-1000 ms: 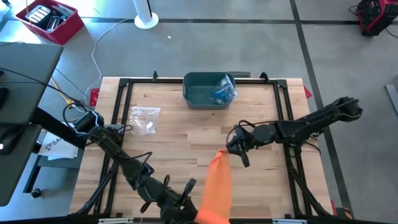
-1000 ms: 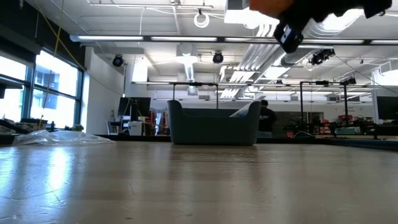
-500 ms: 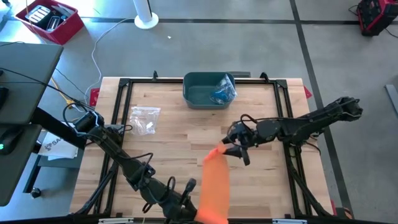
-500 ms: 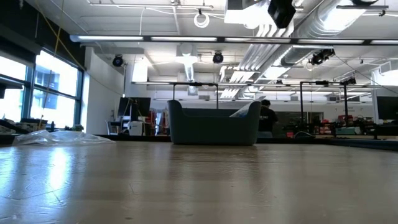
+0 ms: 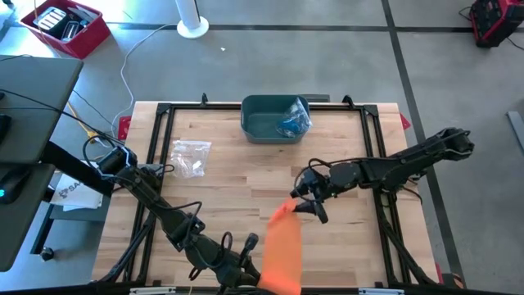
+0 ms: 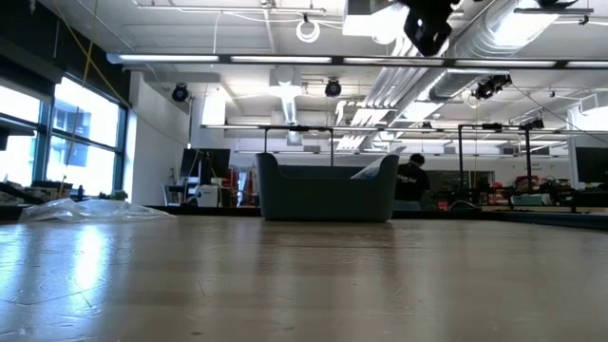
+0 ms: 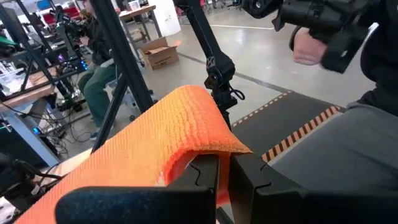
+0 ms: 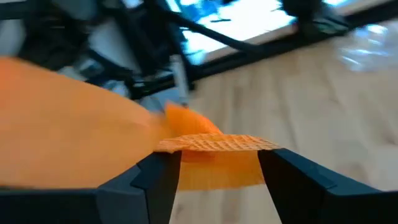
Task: Roll bandage
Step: Roll the orange bandage
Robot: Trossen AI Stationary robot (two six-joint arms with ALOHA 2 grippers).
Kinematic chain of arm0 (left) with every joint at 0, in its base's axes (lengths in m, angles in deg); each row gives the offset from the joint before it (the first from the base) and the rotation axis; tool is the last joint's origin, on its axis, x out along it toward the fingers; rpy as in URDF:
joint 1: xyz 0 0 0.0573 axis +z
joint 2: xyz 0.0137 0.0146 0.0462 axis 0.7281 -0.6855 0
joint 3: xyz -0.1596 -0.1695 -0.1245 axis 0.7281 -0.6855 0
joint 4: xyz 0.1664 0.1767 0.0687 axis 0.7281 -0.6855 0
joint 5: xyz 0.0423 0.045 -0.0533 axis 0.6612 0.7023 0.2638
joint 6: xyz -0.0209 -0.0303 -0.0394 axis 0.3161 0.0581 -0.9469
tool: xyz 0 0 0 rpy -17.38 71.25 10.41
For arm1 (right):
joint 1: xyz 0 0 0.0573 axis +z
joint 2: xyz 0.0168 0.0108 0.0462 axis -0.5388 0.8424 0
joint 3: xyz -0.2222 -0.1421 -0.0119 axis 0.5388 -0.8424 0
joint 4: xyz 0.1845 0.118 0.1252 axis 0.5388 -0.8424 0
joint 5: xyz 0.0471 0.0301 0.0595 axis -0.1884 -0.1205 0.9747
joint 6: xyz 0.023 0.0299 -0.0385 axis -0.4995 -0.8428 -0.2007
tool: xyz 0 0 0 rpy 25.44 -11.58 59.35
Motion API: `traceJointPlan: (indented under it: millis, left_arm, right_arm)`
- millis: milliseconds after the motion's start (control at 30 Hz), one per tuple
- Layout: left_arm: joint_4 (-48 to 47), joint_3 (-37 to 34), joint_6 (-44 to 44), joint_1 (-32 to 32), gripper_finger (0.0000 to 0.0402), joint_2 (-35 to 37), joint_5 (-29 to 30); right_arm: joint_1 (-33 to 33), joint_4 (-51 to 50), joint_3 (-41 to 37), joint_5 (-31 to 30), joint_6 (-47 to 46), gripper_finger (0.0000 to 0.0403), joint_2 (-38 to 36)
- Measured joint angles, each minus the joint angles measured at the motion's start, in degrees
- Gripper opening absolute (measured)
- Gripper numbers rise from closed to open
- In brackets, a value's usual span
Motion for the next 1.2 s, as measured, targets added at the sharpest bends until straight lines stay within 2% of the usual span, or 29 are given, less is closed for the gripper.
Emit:
traceJointPlan:
  millis: [67, 167, 200, 300, 333, 433, 533, 667, 800, 900, 1033, 1200]
  left_arm:
    - [-0.1, 0.0, -0.1, 0.0, 0.0005, 0.0, 0.1]
    - [-0.7, 0.0, -1.0, 0.0, 0.0005, 0.0, 0.2]
    - [-0.9, 0.0, -1.3, 0.0, 0.0005, 0.0, 0.2]
    - [-1.4, 0.0, -1.5, 0.0, 0.0005, 0.0, 0.7]
    - [-1.4, 0.0, -1.5, 0.0, 0.0005, 0.0, 0.7]
    - [-1.4, 0.0, -1.5, 0.1, 0.0005, 0.0, 0.8]
    - [-1.4, 0.0, -1.0, 0.2, 0.0005, 0.0, 0.9]
    - [-1.4, 0.0, -1.7, 0.2, 0.0005, 0.0, 4.6]
    - [-0.5, -0.1, 0.9, -0.6, 0.0005, 0.0, 9.7]
    - [0.4, -0.1, 2.0, -1.3, 0.0005, 0.0, 13.6]
    - [1.0, -0.1, 1.7, -1.4, 0.0005, 0.0, 14.4]
    - [1.9, -0.1, 1.5, -1.2, 0.0005, 0.0, 14.7]
  right_arm:
    - [0.0, 3.1, 0.0, 4.5, 2.0, 0.0214, 0.8]
    - [0.0, 6.1, 0.0, 15.0, 9.7, 0.0213, 1.4]
    - [0.1, 6.1, 0.0, 14.6, 10.9, 0.0212, 1.4]
    - [-0.1, 4.6, 0.0, 0.9, 5.5, 0.0211, 1.4]
    - [-0.4, 4.1, 0.0, -0.8, 5.2, 0.021, 1.4]
    - [-1.0, 2.7, 0.0, 3.8, 5.4, 0.021, 1.5]
    - [-1.0, 2.4, 0.0, 2.7, 4.7, 0.0209, 1.5]
    - [0.4, 0.0, 0.0, -2.5, 9.4, 0.0209, 1.3]
    - [5.0, -2.8, 0.0, -9.6, 12.2, 0.0209, 1.0]
    - [10.7, -6.2, 0.0, -16.5, 13.0, 0.0209, 1.1]
    - [20.1, -10.2, 0.0, -27.7, 13.0, 0.0209, 1.2]
    - [32.0, -7.1, 0.0, -43.5, 13.3, 0.0209, 1.5]
